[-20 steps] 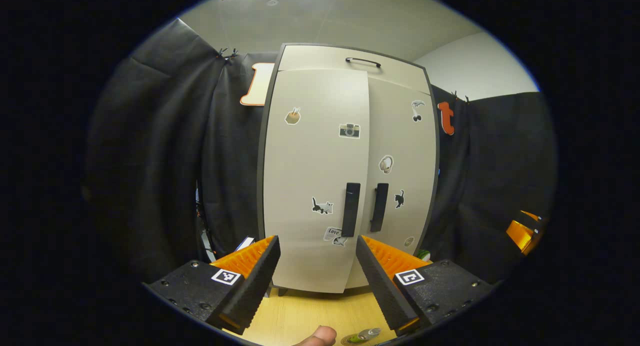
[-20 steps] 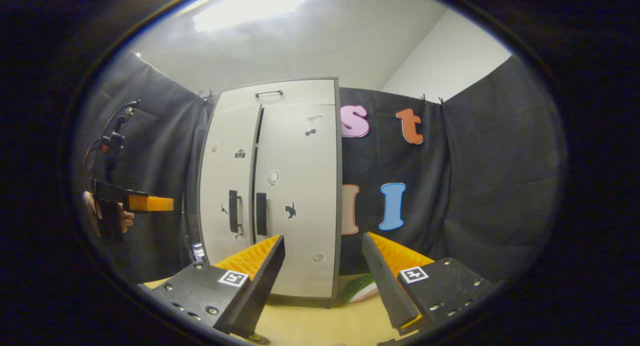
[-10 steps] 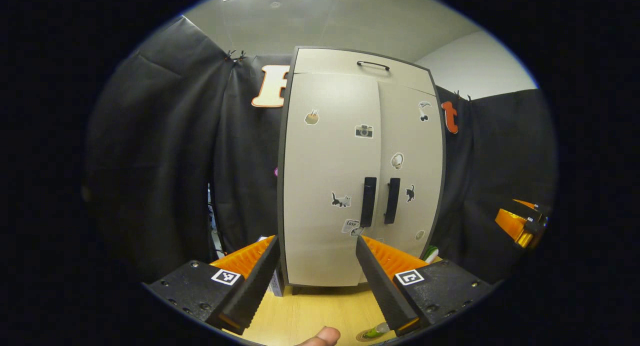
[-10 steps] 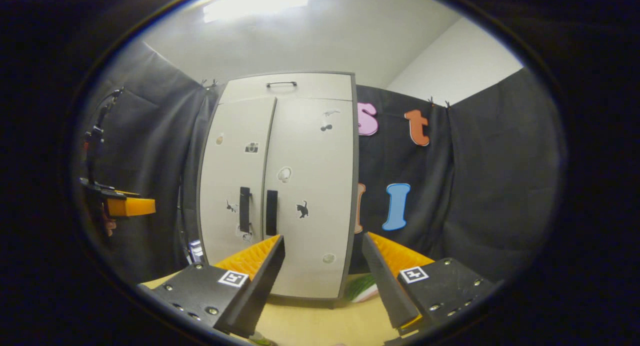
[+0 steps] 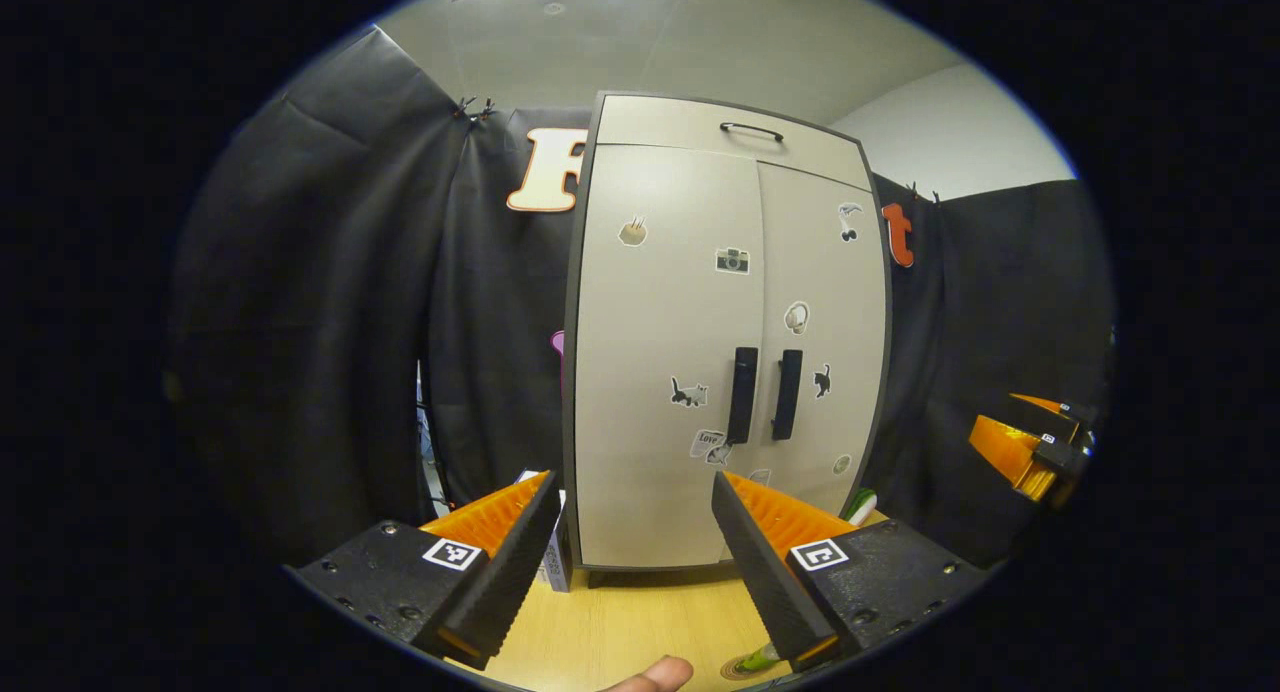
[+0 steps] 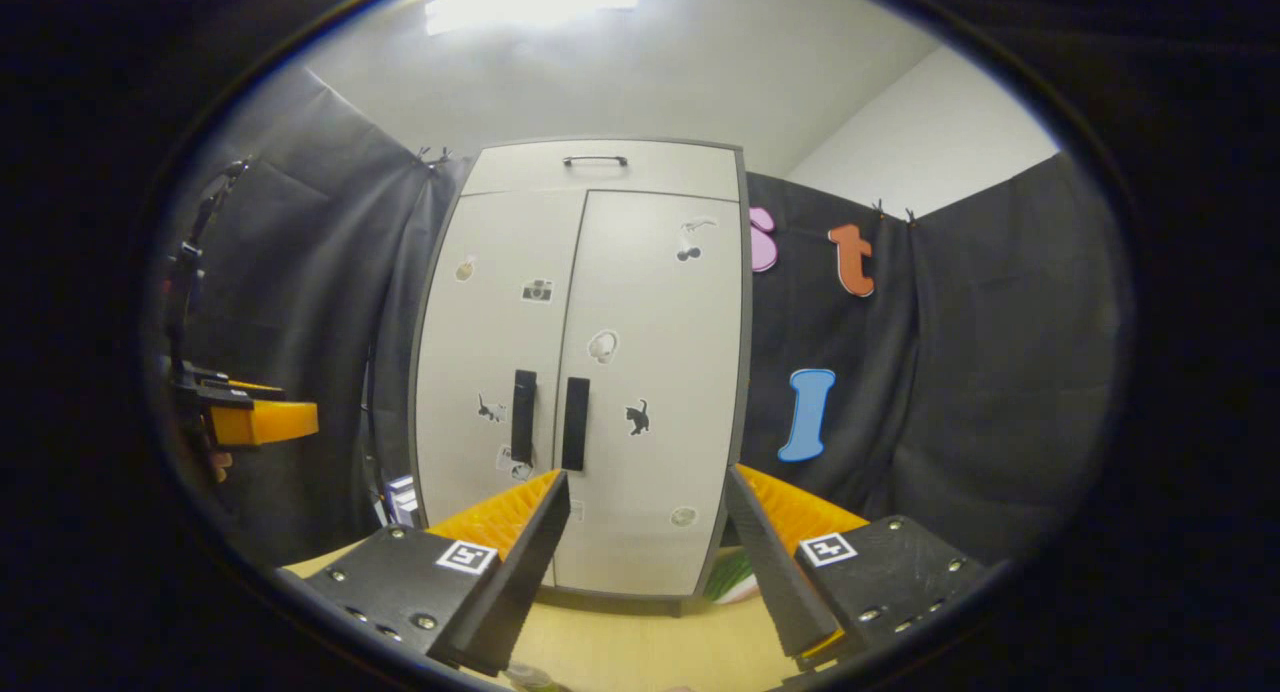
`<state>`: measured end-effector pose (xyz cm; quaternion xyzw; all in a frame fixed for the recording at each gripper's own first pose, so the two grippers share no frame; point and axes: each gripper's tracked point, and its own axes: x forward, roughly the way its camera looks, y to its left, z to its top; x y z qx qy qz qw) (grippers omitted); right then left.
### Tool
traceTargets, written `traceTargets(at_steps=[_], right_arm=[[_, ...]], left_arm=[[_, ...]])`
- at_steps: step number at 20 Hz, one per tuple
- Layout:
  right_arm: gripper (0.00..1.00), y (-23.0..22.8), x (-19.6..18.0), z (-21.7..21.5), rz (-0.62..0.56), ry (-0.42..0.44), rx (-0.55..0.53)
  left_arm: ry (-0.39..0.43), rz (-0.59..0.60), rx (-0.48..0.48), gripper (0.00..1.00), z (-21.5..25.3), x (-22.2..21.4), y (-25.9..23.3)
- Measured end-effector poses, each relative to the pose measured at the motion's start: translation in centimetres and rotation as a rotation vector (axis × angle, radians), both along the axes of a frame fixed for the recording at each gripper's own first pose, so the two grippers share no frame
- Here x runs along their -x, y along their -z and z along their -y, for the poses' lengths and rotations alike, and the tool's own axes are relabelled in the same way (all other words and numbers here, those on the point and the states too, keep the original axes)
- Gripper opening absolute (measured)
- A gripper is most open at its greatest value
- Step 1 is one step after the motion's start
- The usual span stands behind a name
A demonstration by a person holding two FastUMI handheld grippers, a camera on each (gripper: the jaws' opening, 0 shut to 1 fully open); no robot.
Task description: Grasp the bottle in the cabinet with the left hand and place it on the coaster, then close the right door with the right hand and the left door with the left hand.
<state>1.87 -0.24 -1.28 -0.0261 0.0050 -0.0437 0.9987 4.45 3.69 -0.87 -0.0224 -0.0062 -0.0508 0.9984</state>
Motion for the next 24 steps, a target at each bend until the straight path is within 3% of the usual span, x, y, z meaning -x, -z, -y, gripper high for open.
traceTargets(at_steps=[7,11,13,14,15,16,20,24], right_arm=[[0.94,0.6,0.4,-0.2,-0.008,0.040,0.015],[0.94,0.4,0.3,0.6,0.003,0.046,0.010],[0.94,0.2,0.1,1.3,0.009,0.047,0.009],[0.89,0.2,0.0,1.6,0.011,0.045,0.002],[0.94,0.2,-0.1,1.9,0.012,0.042,-0.006],[0.94,0.3,-0.3,2.4,0.012,0.040,-0.011],[0.94,0.8,-0.9,3.8,0.004,0.020,-0.026],[0.94,1.6,-0.8,5.6,0.001,0.005,-0.040]], left_arm=[[0.045,0.007,0.000,0.94,1.6,-1.0,0.4],[0.061,-0.006,-0.004,0.97,2.8,-1.4,0.8],[0.057,-0.005,-0.005,0.97,3.5,-1.7,0.6],[0.053,-0.005,-0.006,0.97,4.0,-1.7,0.5],[0.046,-0.004,-0.007,0.93,4.3,-1.8,0.5],[0.039,-0.001,-0.009,0.97,4.8,-1.8,0.3],[-0.002,-0.002,-0.014,0.93,6.4,-1.6,0.4],[-0.017,-0.007,-0.049,0.96,8.8,-1.9,1.3]])
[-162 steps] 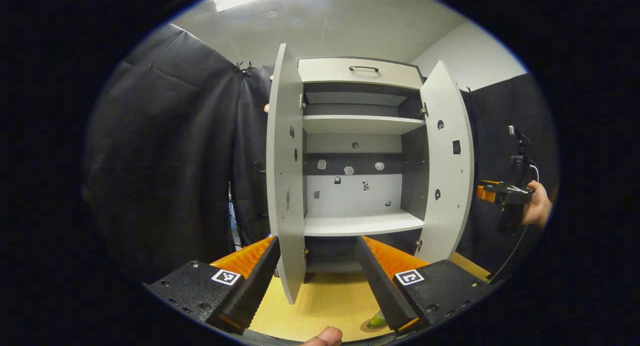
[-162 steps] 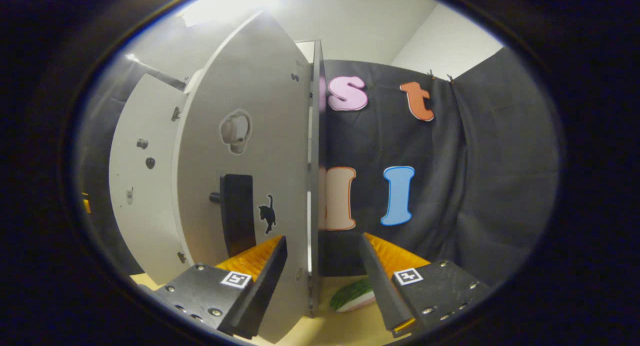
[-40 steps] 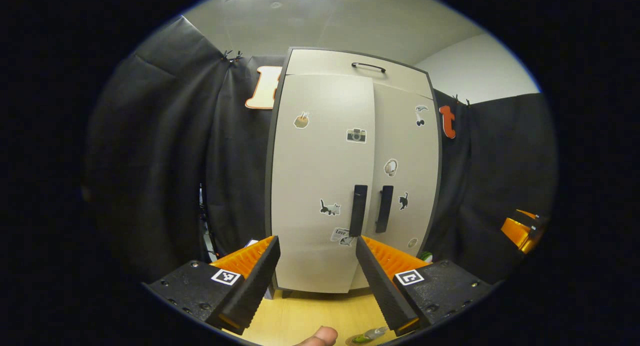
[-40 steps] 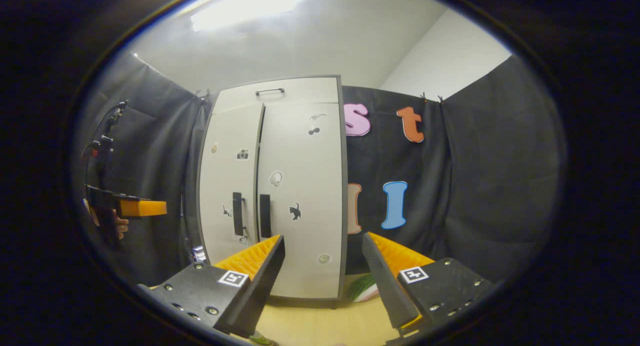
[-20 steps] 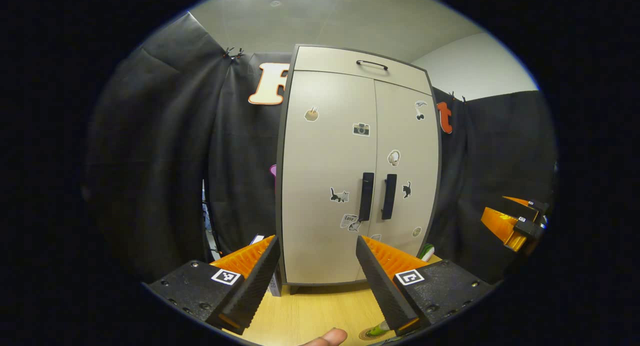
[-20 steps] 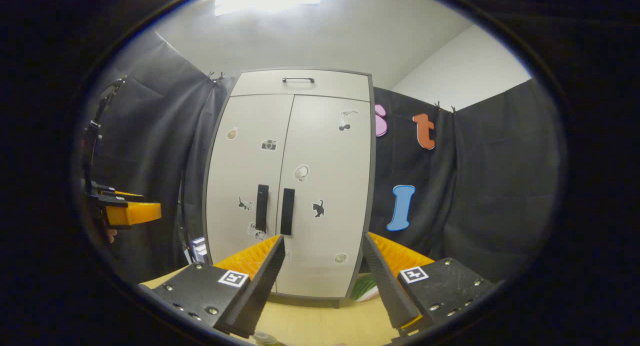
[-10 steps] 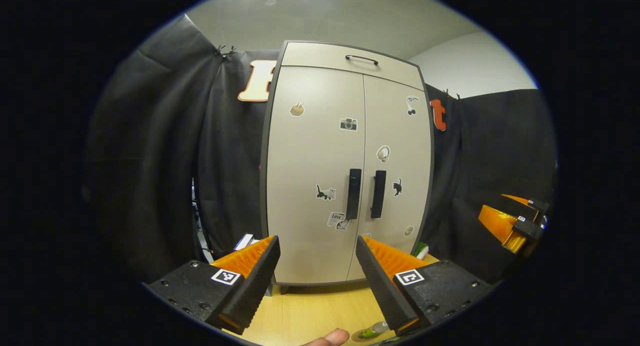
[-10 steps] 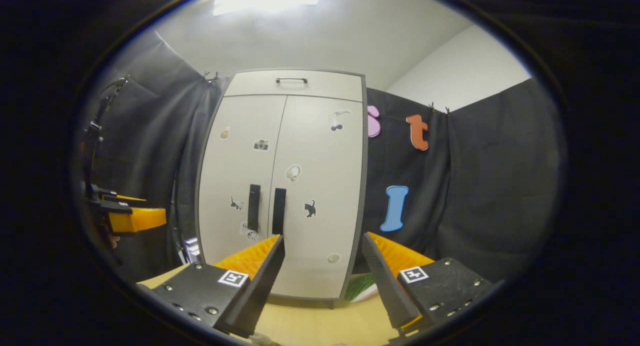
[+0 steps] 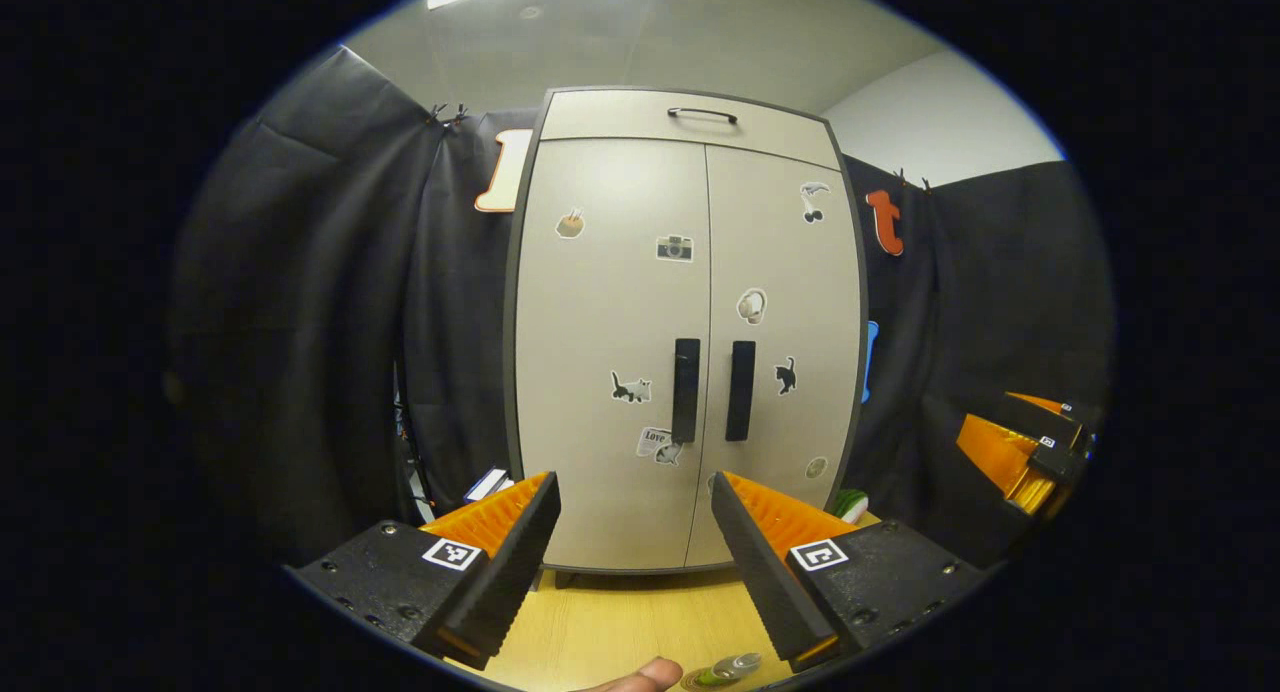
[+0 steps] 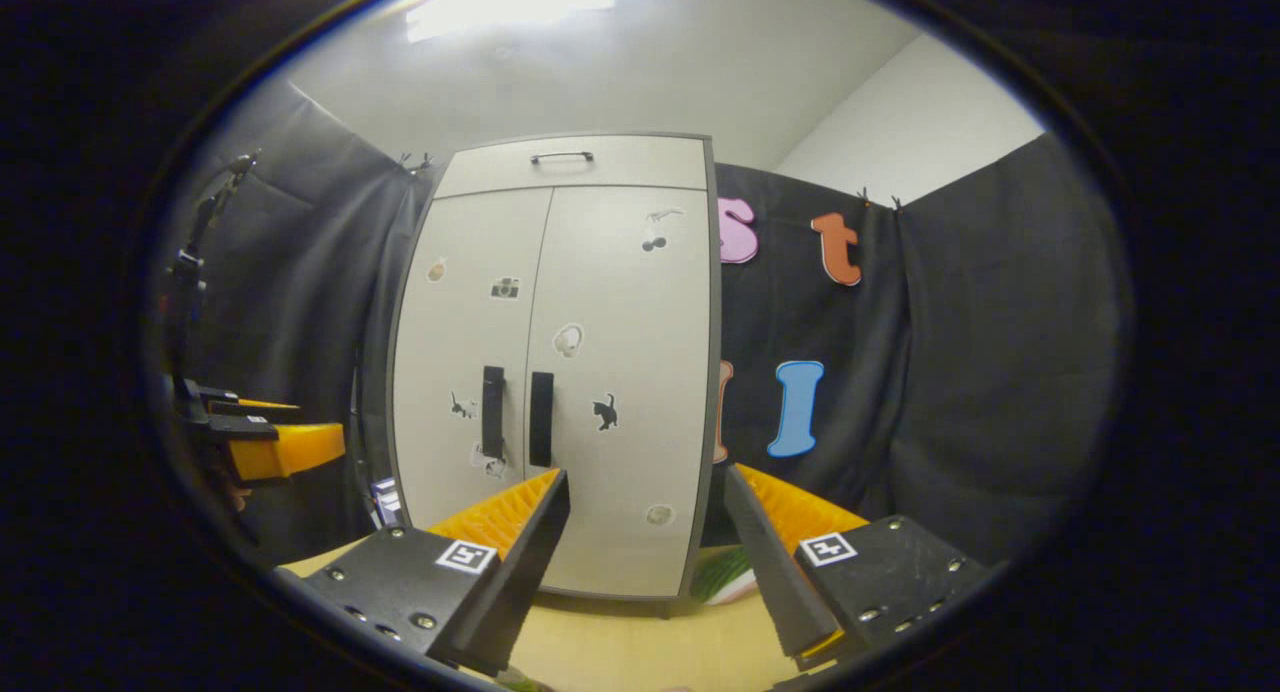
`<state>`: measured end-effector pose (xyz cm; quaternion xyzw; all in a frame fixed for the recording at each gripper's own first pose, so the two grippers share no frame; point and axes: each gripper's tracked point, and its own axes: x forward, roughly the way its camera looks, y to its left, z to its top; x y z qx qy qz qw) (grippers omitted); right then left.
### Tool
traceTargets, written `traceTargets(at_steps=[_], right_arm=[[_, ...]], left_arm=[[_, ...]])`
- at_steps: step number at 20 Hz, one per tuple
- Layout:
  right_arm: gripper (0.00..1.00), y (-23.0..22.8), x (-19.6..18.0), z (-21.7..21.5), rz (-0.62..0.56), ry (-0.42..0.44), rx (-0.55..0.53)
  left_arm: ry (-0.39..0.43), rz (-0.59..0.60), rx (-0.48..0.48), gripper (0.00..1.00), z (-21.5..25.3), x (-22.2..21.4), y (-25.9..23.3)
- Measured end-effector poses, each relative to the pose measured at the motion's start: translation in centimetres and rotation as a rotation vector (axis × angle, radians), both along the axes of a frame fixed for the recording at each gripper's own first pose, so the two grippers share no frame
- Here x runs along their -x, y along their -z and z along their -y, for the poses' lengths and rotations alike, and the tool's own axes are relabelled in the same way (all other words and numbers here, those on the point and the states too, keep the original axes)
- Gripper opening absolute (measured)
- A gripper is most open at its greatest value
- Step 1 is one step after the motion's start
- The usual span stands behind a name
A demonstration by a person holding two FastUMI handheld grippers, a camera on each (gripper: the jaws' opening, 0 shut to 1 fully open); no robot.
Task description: Grasp the bottle in the cabinet with the left hand and place it on the coaster, then close the right door with the right hand and the left door with the left hand.
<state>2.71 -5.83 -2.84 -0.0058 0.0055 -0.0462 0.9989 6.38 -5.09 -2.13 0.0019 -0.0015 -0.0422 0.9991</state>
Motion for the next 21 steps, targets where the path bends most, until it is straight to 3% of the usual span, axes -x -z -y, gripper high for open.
traceTargets(at_steps=[6,15,16,21], right_arm=[[0.94,0.9,0.5,3.5,0.003,0.013,-0.032],[0.94,0.7,0.8,7.1,0.013,0.016,-0.055],[0.89,0.6,0.8,7.3,0.017,0.014,-0.053],[0.94,0.9,0.5,8.2,0.017,0.018,-0.064]], left_arm=[[-0.001,-0.013,0.036,0.94,2.6,-0.8,0.6],[0.000,0.015,0.000,0.97,6.1,-0.7,-0.4],[-0.002,0.017,-0.001,0.97,6.3,-0.7,-0.5],[-0.020,0.024,0.006,0.97,6.8,-0.9,-0.7]])
